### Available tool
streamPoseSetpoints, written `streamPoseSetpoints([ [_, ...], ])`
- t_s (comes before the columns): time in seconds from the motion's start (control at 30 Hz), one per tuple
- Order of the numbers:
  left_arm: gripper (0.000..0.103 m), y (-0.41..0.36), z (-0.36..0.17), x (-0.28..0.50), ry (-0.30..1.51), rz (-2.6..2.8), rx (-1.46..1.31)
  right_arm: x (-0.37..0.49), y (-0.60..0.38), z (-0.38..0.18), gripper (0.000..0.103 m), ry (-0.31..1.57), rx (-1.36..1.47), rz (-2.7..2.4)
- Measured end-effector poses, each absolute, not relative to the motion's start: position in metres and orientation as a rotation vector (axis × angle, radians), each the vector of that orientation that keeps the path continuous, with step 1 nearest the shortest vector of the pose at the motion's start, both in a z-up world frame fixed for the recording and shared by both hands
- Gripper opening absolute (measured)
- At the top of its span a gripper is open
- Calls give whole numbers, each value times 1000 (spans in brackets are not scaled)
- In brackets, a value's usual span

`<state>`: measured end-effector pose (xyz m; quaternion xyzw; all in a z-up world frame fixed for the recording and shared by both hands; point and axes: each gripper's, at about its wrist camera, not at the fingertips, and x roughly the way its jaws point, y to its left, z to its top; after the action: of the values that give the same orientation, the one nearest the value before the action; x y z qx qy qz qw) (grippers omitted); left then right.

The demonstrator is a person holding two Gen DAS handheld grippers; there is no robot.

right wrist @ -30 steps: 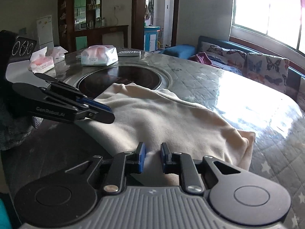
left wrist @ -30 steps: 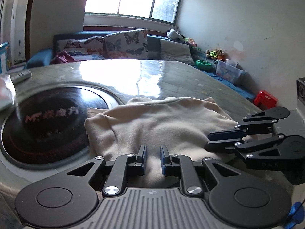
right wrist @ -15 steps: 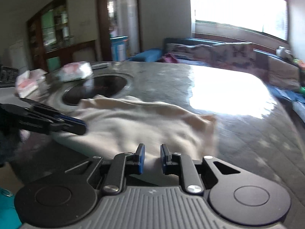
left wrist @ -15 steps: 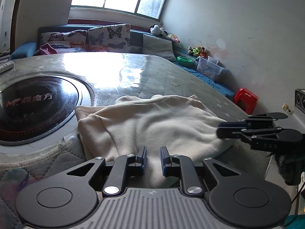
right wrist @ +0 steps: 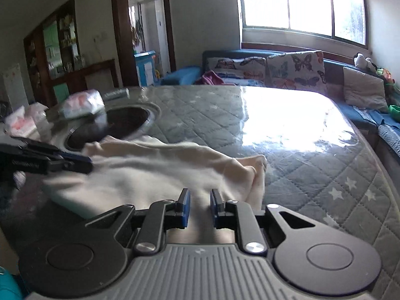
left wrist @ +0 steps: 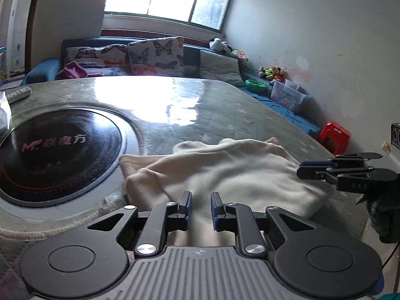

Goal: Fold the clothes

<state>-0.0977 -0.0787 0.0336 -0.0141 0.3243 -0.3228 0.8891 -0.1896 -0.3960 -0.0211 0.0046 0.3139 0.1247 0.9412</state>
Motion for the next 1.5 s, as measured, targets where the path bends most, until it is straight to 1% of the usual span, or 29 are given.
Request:
streamPoseSetpoints([
  [0.3, 18, -67, 32, -82, 675, -599, -18, -177, -396, -24, 16, 686, -29, 239],
  [0.33, 20, -66, 32, -80, 674, -595, -14, -177, -395, -24, 16, 689, -33, 239],
  [0.63, 19, -61, 39, -78, 634, -565, 11, -175, -393, -19, 16, 686, -48, 239],
  [0.9, 19, -78, 44, -73, 631, -630, 30, -147, -392, -9, 16, 655, -71, 242],
  [1.1, 19, -89, 34, -59, 669, -623, 55, -119, -394, -20, 15, 686, -58, 224],
  [1.2, 19, -89, 30, -55, 683, -619, 62, -113, -399, -26, 15, 703, -46, 208],
  [1.5, 19, -101, 39, -48, 656, -639, 60, -103, -396, -21, 15, 694, -46, 221],
])
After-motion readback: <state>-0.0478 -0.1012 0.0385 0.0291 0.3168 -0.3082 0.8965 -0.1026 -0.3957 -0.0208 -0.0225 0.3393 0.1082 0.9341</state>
